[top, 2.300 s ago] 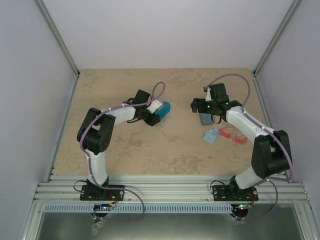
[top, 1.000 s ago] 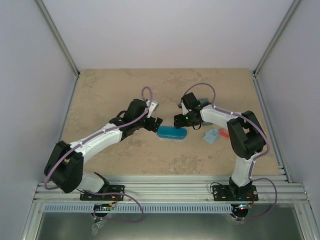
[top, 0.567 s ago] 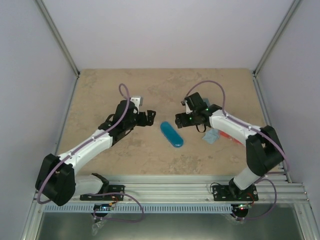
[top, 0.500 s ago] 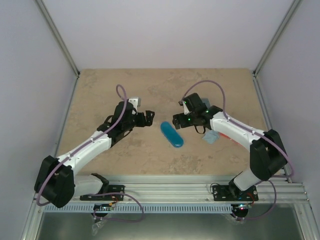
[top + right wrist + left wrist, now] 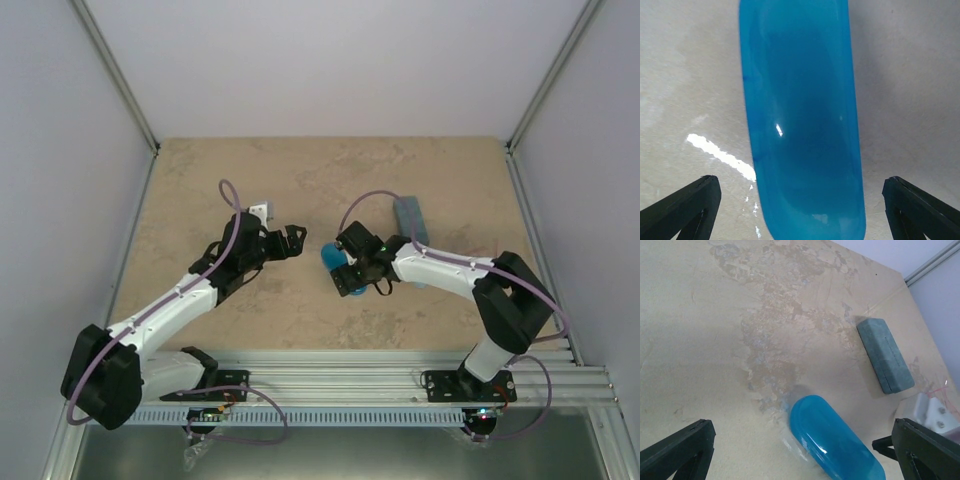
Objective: Organize the sunglasses
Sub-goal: Pick up the sunglasses case from the center of the board.
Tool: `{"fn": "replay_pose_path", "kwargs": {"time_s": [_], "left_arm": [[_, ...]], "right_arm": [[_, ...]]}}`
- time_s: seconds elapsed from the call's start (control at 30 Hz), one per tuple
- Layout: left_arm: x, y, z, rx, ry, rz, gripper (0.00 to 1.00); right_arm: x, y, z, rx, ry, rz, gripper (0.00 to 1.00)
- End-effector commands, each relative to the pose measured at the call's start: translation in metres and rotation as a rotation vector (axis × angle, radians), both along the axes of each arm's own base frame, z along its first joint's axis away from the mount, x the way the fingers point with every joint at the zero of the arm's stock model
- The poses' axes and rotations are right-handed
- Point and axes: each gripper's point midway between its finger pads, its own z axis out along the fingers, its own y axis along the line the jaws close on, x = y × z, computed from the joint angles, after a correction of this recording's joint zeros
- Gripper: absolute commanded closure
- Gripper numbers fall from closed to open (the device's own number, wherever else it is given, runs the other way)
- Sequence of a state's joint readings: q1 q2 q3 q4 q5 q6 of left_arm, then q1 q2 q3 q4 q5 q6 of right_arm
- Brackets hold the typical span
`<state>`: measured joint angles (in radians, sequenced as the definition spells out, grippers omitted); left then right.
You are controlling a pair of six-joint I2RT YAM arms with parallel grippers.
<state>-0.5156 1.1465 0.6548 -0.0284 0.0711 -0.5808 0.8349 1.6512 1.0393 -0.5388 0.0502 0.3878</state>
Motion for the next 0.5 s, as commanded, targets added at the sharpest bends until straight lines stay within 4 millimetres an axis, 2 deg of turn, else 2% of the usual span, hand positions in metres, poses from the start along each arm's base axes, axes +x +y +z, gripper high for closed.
{"fn": "replay_pose_path", "kwargs": {"time_s": [0.0, 0.2, 0.47], "left_arm": [[-0.002, -0.002, 0.005, -0.062, -0.010, 0.003, 0.00], [-0.002, -0.005, 0.004, -0.083, -0.003, -0.002, 0.00], [-0.001, -0.007, 0.003, -0.096, 0.004, -0.010, 0.01]], "right_arm": [[-0.005, -0.004, -0.020, -0.048, 0.018, 0.021, 0.13], [-0.004, -0.002, -0.031, -0.078, 0.010, 0.068, 0.27], [0.001, 0.001, -0.039, -0.107, -0.007, 0.112, 0.27]]}}
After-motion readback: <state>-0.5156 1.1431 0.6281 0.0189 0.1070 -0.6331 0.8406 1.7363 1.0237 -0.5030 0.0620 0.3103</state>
